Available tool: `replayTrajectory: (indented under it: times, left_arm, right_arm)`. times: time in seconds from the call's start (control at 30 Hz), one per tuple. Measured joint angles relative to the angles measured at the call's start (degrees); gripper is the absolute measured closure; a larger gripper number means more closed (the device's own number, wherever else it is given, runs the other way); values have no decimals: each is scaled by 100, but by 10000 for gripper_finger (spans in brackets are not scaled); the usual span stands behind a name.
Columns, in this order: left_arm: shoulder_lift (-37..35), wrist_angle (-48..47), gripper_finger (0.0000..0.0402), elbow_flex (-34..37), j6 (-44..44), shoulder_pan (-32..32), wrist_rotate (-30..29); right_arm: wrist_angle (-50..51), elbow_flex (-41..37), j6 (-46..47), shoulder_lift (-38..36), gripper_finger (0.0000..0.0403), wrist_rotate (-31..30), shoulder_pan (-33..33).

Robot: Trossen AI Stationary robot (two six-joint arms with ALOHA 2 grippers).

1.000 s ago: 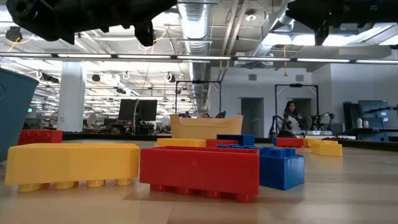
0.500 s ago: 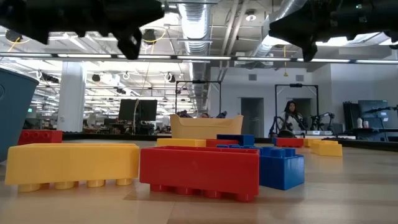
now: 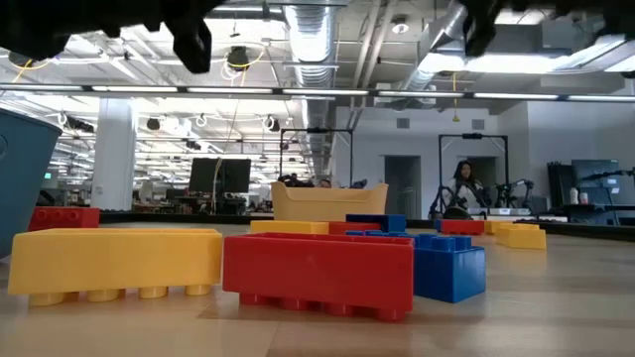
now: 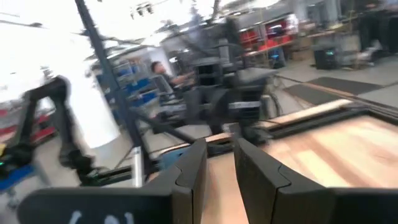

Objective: Sort & place blocks by color
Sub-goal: Put the yellow game piece into the yellow bin

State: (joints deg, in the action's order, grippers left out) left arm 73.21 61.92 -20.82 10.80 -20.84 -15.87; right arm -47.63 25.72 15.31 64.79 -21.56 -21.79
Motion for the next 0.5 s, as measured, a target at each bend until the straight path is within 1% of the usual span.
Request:
replayTrajectory:
  times: [0.13,0.3,0.37,0.43,0.5]
  left_arm:
    - [-2,487,357,0,-65,0,24]
    - [-4,535,357,0,97,-136,152]
    - [-4,506,357,0,143,-245,153]
    - [-4,508,357,0,149,-360,143]
    - [-4,503,357,0,90,-493,28]
  right_arm:
    - [557,679,-216,341,295,-733,-642]
    - [1217,1355,-223,793,295,-1389,-1248]
    - [1324,1550,-237,989,295,-1553,-1389]
    - [1395,1728,-268,1221,295,-1600,-1392]
    - [1446,1860,-485,1474,295,-1625,-1360]
